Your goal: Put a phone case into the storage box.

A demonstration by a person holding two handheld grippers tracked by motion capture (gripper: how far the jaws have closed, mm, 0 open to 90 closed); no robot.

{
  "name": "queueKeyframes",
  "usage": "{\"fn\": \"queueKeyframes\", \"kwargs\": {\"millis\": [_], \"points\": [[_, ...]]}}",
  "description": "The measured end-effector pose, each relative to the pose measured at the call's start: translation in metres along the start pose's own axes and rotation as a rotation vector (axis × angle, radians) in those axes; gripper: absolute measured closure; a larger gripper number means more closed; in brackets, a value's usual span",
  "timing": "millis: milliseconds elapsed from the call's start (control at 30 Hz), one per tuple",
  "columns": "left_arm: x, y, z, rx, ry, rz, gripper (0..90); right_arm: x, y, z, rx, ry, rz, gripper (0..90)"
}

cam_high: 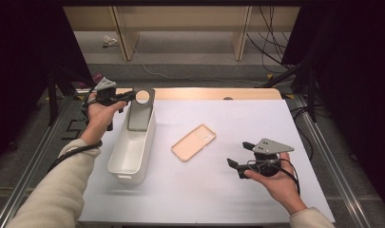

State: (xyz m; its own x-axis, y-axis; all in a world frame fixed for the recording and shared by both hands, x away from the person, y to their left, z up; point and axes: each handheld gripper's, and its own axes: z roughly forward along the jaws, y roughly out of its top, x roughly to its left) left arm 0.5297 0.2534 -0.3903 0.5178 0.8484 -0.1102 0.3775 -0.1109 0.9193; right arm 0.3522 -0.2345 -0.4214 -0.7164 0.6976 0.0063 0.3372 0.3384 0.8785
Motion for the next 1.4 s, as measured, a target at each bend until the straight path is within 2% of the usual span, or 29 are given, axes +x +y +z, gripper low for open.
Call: {"fn": "queueKeyframes", "kwargs": {"millis": [1400], "points": [[0.011, -0.011, 0.005, 0.045, 0.026, -0.02, 79.9, 0.001, 0.0, 0.001, 0.007, 0.006, -0.006, 17.8]]}}
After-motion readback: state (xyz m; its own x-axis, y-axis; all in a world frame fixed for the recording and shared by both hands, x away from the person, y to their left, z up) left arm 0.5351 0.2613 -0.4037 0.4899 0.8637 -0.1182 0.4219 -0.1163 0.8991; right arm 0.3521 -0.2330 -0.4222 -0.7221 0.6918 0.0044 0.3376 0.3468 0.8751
